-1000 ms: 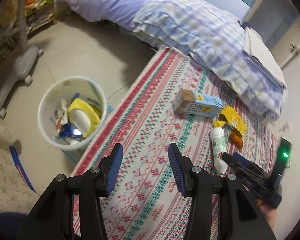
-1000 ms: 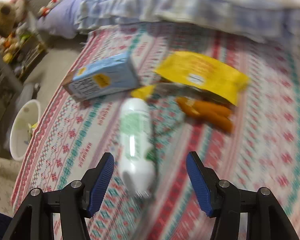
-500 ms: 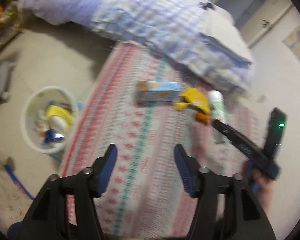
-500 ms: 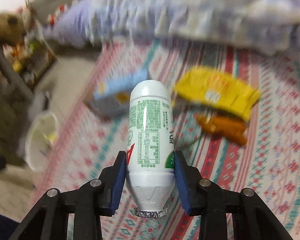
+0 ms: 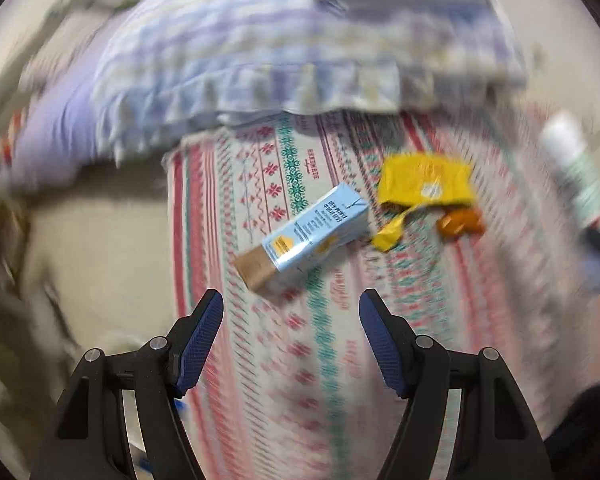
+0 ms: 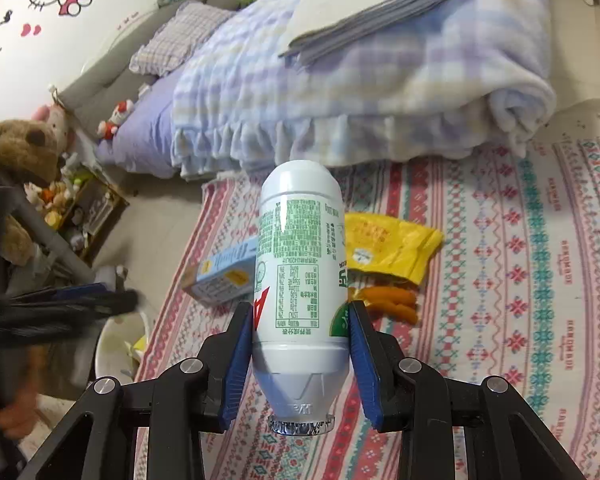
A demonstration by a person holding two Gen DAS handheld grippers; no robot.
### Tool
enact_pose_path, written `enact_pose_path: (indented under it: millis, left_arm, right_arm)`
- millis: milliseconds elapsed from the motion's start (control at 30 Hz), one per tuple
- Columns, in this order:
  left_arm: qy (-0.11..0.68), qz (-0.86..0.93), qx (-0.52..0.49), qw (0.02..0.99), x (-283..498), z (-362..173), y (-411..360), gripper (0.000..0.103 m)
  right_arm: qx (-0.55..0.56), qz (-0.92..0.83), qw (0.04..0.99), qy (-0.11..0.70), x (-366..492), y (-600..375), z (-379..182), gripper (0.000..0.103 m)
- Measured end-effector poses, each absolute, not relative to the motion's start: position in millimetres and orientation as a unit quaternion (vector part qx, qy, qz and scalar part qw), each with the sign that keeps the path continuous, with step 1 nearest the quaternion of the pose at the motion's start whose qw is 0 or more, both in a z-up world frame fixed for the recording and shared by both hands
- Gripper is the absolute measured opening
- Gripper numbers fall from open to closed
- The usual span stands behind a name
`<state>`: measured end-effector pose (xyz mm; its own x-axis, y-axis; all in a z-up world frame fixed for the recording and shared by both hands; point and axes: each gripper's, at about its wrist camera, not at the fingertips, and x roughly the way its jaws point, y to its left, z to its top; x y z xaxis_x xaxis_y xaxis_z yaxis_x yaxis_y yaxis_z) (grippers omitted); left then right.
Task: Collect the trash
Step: 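Grasp the blue-and-white milk carton with the left gripper and lift it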
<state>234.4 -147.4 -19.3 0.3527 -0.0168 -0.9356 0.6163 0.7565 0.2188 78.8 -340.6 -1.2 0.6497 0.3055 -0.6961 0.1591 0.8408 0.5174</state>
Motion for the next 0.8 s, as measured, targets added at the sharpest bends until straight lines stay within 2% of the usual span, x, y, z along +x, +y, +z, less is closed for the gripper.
enact_pose_path:
  millis: [367,433,500,567,700,733,800]
  left_arm:
    - [0.549,-0.207,0.370,0.720,271.1,-91.2,-182.4,0.073]
    - [0.533,-0.180,0.399,0.723,271.1,-105.3,-186.5,0.073]
    - [0.517,-0.171,0.407,0.734,267.6,-107.9,-189.3,0.067]
    - [0.509,-0.187,0.392,0.743,262.9,-101.8,-189.4,0.053]
    - [0.512,-0.193,0.320,0.773,257.3,-82.6,-174.9,0.046]
    - [0.512,-0.192,0.310,0.778,254.4,-79.8,-171.8,0.040]
    - [0.518,-0.192,0.285,0.783,246.6,-73.3,-163.4,0.040]
  right_arm:
    - [0.299,0.041,0.862,0.407,68.8,-355.1,1.2,0.041]
    - [0.300,0.042,0.862,0.407,68.4,-355.0,1.4,0.041]
    - [0.299,0.042,0.862,0.408,68.2,-354.6,1.5,0.041]
    - [0.297,0.042,0.861,0.410,68.7,-354.3,1.4,0.041]
    - [0.297,0.037,0.862,0.409,68.8,-356.9,1.5,0.041]
    - [0.297,0.037,0.862,0.409,68.9,-358.1,0.7,0.041]
    - [0.296,0.034,0.862,0.410,68.3,-359.2,-0.1,0.041]
